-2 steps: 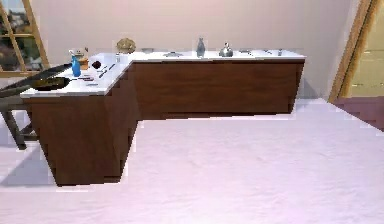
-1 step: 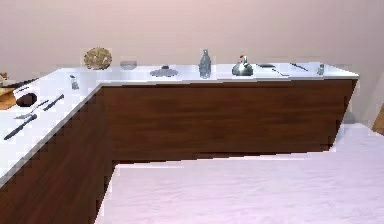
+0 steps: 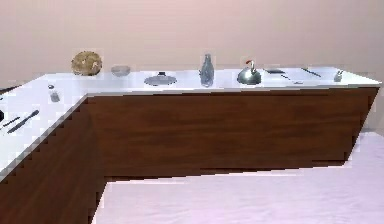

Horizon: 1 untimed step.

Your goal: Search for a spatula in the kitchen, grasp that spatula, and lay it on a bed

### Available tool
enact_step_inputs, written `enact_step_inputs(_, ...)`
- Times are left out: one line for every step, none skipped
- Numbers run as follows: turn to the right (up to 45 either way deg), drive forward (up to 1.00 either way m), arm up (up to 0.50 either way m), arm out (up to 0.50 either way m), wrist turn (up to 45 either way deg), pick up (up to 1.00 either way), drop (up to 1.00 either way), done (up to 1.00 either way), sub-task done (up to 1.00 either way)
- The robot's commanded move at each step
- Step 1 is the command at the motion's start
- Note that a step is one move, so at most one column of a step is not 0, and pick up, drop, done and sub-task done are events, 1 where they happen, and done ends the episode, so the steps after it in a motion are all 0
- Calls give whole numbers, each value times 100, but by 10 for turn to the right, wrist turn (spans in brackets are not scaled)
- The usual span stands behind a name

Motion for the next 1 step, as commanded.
enact_step_inputs(-30, 0, 0, 0, 0, 0, 0, 0, 0)
